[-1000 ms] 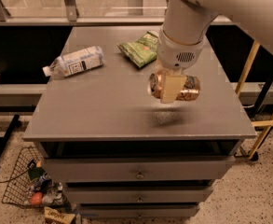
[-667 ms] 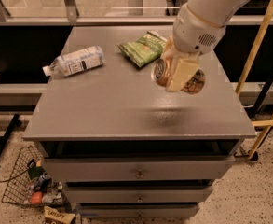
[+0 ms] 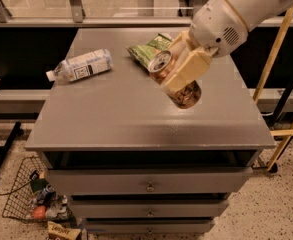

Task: Place orange can upright

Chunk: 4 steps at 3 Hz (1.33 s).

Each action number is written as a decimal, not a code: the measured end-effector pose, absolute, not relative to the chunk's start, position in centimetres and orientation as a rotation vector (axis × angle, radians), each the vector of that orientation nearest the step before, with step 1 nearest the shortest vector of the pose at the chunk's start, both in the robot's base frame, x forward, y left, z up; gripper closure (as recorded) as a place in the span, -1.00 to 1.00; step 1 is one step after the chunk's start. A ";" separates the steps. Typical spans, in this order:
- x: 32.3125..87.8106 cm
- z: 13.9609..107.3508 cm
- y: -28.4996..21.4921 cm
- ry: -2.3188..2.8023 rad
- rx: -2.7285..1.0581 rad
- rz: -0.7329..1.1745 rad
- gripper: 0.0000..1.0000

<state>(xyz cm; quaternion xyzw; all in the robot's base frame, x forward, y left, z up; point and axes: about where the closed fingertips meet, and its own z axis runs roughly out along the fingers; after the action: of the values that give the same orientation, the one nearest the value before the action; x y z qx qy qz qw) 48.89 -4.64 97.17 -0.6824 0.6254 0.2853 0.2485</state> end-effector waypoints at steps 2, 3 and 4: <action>46.5 98.2 -2.5 1.664 -1.472 1.095 1.00; 46.6 98.4 -2.4 1.661 -1.445 1.104 1.00; 46.5 98.5 -2.3 1.624 -1.419 1.074 1.00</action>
Offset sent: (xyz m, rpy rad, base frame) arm -0.0236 0.0184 0.0080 0.5026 0.2427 -0.2578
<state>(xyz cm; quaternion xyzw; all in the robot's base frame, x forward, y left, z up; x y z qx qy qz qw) 46.46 -2.29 98.54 -0.5498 0.6294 0.4163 0.3581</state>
